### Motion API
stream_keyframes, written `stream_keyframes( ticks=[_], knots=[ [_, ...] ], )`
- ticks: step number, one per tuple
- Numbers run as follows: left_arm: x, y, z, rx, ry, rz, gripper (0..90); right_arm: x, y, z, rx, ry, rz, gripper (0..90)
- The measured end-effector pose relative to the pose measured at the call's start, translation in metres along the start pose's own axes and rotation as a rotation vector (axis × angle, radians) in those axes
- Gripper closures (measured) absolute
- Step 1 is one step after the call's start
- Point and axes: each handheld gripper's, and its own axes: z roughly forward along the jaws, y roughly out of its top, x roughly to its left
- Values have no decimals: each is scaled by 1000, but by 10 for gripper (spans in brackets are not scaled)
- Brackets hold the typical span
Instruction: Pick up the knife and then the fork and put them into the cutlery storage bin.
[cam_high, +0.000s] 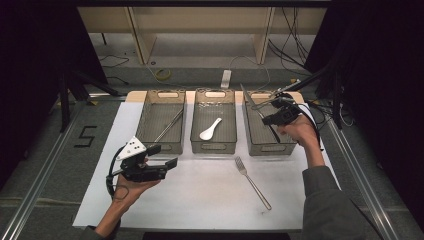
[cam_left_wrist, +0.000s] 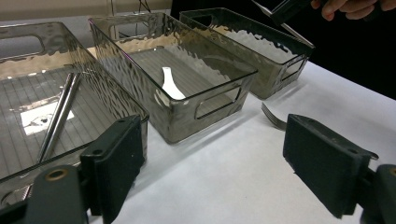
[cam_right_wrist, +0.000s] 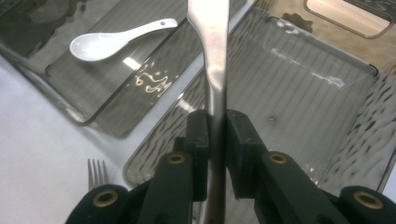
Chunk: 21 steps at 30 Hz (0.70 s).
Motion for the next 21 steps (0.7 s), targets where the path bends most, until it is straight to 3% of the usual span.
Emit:
stream_keyframes(
  ticks=[21],
  knots=[
    [1, 0, -2, -16, 0, -2, 193, -15, 4, 21, 37, -56, 112, 805]
  ],
)
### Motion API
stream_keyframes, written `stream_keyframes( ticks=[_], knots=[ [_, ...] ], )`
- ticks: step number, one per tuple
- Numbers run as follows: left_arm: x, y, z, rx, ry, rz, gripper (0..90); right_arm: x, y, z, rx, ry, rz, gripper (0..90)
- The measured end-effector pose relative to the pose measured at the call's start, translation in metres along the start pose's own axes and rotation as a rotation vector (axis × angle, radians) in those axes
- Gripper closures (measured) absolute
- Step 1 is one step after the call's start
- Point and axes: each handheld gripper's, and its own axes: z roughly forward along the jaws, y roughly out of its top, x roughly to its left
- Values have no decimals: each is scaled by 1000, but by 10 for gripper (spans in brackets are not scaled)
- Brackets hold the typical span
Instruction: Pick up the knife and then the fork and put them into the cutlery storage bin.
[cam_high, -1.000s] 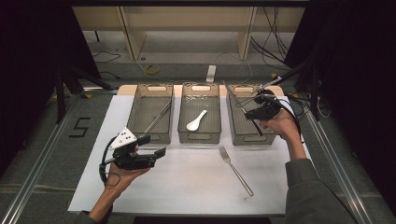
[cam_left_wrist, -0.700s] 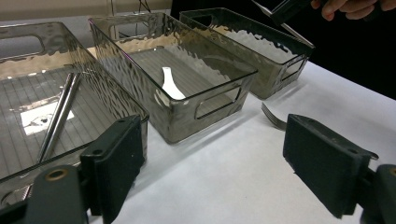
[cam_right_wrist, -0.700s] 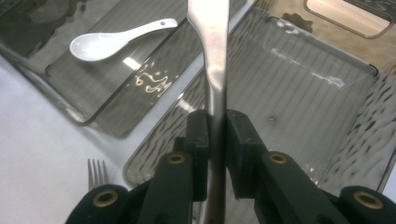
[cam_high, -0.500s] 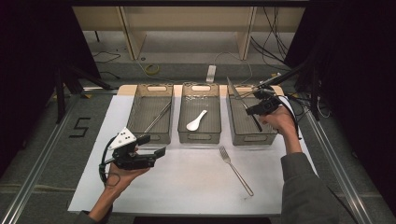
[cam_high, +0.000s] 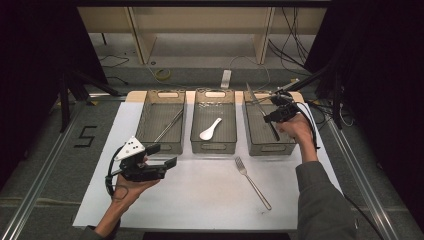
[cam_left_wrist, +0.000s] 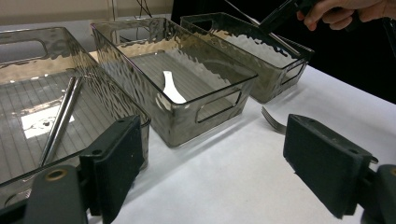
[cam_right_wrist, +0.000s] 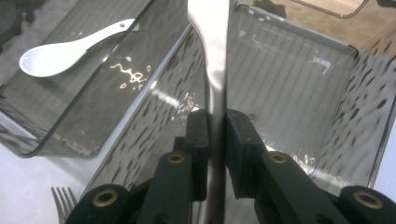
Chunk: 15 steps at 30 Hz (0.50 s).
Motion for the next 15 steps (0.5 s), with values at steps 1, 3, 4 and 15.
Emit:
stream_keyframes(
  ticks=[1, 3, 4, 15],
  knots=[
    [0, 0, 0, -1, 0, 0, 192, 0, 0, 2, 1, -1, 0, 806],
    [0, 0, 0, -1, -1, 0, 191, 0, -1, 5, 9, -6, 3, 805],
    [0, 0, 0, -1, 0, -1, 191, 0, -1, 6, 13, -8, 3, 805],
    [0, 0, 0, -2, 2, 0, 190, -1, -5, 18, 34, -22, 31, 805]
  ],
)
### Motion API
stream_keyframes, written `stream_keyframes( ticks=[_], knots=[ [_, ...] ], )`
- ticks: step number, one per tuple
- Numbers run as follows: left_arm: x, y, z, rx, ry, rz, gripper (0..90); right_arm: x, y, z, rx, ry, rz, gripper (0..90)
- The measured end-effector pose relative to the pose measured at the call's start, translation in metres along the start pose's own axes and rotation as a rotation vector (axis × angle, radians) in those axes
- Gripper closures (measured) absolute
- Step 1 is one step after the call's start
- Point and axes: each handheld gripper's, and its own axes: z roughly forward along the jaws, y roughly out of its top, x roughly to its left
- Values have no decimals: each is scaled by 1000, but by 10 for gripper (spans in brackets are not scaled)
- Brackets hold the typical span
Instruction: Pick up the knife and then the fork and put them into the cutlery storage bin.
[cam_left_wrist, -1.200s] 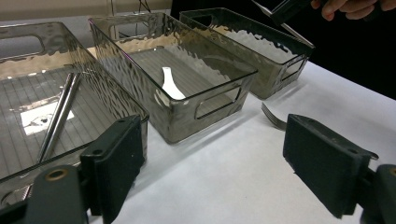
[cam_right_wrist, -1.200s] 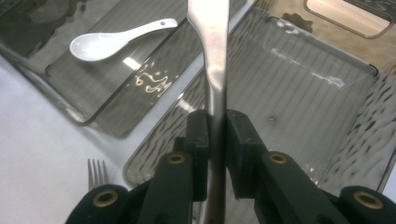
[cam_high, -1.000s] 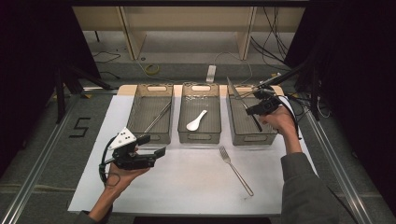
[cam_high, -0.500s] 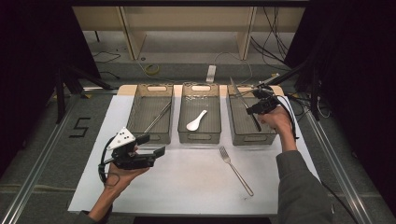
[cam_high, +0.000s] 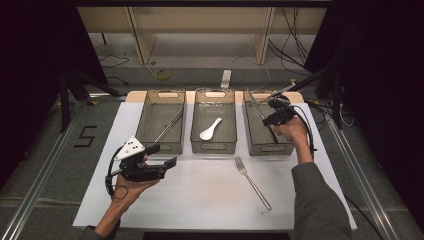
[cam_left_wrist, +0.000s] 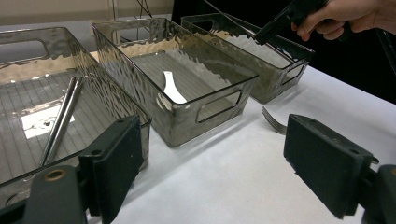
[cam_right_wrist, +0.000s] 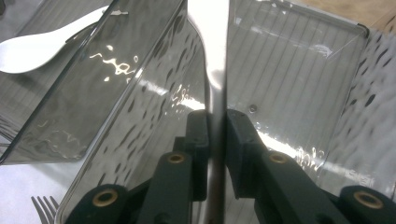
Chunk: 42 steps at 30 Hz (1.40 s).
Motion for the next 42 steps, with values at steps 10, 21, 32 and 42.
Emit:
stream_keyframes(
  ticks=[10, 21, 32, 42],
  knots=[
    [0, 0, 0, 1, 1, -3, 190, -1, -4, 9, 26, -7, 42, 801],
    [0, 0, 0, 4, 3, -2, 190, 6, 2, -9, -42, 3, 41, 561],
    [1, -1, 0, 5, 6, -5, 188, 35, -18, -37, -72, 72, -87, 405],
    [1, -1, 1, 9, 11, -1, 188, 66, -57, -53, -43, 136, -213, 388]
  ],
)
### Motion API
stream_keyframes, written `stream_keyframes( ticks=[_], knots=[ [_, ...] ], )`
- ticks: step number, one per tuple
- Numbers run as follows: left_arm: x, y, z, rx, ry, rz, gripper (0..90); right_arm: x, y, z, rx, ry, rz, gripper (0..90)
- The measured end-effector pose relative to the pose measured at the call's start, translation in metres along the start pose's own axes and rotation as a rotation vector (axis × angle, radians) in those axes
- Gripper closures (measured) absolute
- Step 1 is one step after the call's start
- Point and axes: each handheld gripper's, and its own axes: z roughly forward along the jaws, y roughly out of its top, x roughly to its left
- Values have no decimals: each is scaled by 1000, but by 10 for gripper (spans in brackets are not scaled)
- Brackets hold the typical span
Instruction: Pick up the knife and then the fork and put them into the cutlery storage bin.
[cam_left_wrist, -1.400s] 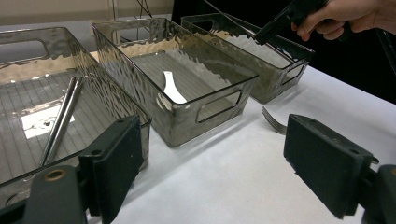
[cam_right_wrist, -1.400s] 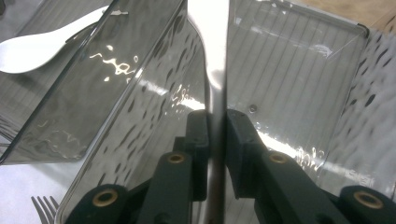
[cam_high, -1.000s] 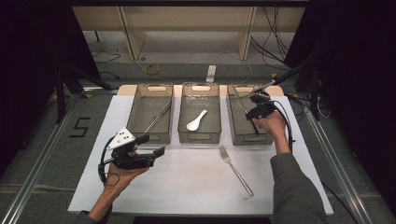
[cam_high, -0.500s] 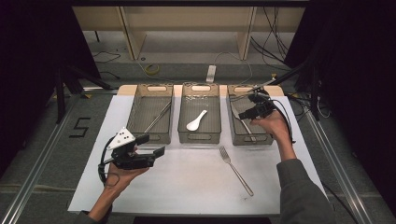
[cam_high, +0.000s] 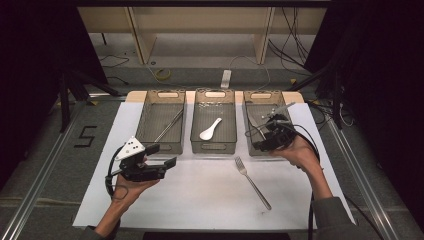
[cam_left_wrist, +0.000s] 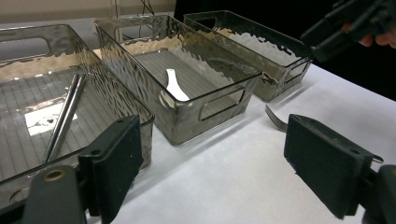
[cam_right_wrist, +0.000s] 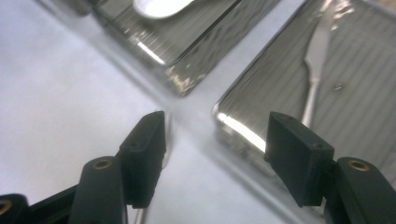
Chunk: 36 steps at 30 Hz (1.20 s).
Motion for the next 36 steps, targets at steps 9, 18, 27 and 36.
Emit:
stream_keyframes(
  ticks=[9, 18, 27, 36],
  knots=[
    [-1, 0, 0, -2, -3, 2, 188, 17, -24, 8, 25, 18, -40, 360],
    [-1, 0, 0, -6, -6, 5, 188, 29, -37, 16, 68, 23, -66, 338],
    [-2, 0, 0, -3, -10, 8, 187, 38, -42, 22, 108, 37, -92, 350],
    [-2, 1, 0, -3, -12, 11, 187, 44, -46, 30, 140, 60, -109, 383]
  ],
)
